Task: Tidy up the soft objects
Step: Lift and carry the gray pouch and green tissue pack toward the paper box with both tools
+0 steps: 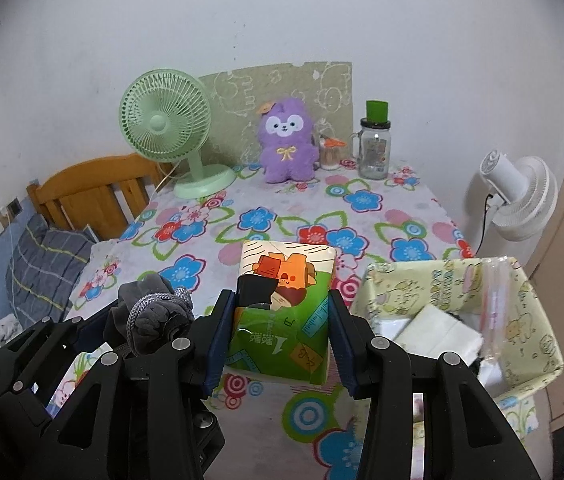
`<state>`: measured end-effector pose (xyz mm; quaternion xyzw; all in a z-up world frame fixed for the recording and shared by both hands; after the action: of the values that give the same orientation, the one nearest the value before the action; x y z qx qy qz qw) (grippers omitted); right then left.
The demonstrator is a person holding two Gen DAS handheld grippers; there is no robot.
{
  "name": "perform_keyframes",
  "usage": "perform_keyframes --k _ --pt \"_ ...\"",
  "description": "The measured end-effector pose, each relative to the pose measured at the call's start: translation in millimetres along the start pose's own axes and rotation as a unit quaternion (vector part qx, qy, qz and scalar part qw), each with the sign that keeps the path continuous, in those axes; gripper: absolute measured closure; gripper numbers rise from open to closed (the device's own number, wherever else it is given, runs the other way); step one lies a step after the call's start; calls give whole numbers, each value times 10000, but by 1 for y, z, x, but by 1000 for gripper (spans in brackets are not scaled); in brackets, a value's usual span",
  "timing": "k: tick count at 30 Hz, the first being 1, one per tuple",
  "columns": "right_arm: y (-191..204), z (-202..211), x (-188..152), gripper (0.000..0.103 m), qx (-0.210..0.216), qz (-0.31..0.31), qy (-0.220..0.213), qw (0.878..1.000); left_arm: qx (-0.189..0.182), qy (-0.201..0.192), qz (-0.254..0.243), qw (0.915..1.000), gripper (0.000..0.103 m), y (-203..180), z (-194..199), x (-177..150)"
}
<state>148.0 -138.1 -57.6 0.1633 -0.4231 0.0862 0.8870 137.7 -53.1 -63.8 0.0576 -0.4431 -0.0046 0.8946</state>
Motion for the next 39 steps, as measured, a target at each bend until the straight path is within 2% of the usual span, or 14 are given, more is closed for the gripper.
perform_keyframes --k 23,39 --pt "-57 48 8 55 -237 -72 -247 9994 -238 -224 -214 9992 47 -65 24 17" --pt "-108 58 5 55 -458 -190 -243 9985 -477 -194 -386 9979 47 -119 17 18"
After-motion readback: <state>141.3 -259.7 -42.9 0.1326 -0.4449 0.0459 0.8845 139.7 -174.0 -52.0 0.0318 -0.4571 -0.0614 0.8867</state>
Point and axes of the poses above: each gripper's, at about its wrist camera, not at the fingertips, and z roughly against the way its jaws point, y to its left, x to its top, the point moved 8 cm from there along -z, roughly the way its jaws point, and after that the axes turned 12 degrees about x, right-handed, at the moved point
